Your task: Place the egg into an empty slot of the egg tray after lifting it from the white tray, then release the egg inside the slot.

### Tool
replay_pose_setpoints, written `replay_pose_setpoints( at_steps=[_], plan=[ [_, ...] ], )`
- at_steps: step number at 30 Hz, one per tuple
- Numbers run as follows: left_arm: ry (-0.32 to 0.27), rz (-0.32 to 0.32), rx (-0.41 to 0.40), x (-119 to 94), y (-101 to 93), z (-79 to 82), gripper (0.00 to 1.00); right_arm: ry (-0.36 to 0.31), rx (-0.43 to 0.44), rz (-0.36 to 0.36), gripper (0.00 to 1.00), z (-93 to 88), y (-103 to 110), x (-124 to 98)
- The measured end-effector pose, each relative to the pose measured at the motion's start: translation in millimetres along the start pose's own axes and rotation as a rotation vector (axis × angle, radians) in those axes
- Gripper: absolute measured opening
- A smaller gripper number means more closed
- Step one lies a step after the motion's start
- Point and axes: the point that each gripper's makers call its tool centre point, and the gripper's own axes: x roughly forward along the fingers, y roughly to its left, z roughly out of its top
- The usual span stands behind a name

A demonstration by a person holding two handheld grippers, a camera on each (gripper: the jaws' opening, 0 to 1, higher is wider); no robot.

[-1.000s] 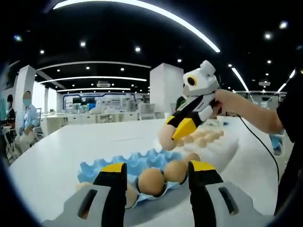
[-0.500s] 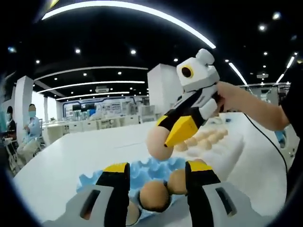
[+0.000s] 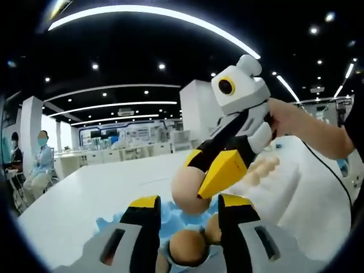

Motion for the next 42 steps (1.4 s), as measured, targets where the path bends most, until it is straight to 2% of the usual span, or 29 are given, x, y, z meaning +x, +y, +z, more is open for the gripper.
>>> replay_pose_setpoints(
  at_steps=[5, 12, 23, 25, 27, 31, 37, 42],
  plan=[
    [0.009, -0.019, 0.005, 1, -4.0, -1.8, 0.29, 0.004, 0.007, 0.008, 0.28, -2.5, 3, 2],
    [0.027, -0.019, 0.02, 0, -5.0, -3.9, 0.28, -0.001, 0.018, 0.01, 0.28, -4.0, 3, 4],
    [0.021, -0.028, 0.008, -1, -1.6, -0.6, 0.28, -0.097, -0.001, 0.002, 0.28, 3.1, 3, 1],
    [0.029, -0.019, 0.018, -2, 2.9, -0.5, 0.28, -0.113, 0.022, 0.003, 0.28, 4.7, 3, -5],
    [0.045, -0.011, 0.022, -3, 9.0, -1.9, 0.28, -0.166, 0.046, 0.005, 0.28, 13.1, 0, -13],
    [0.039, 0.0, 0.013, -3, 18.3, 0.6, 0.28, -0.174, 0.045, -0.03, 0.28, 12.0, -4, -25],
    [0.047, 0.024, 0.021, -6, 36.6, 3.2, 0.28, -0.2, 0.066, -0.049, 0.28, -1.7, 4, -36],
    [0.064, 0.048, 0.03, -13, 47.0, 1.8, 0.27, -0.186, 0.063, -0.066, 0.28, -11.6, 7, -40]
  ],
)
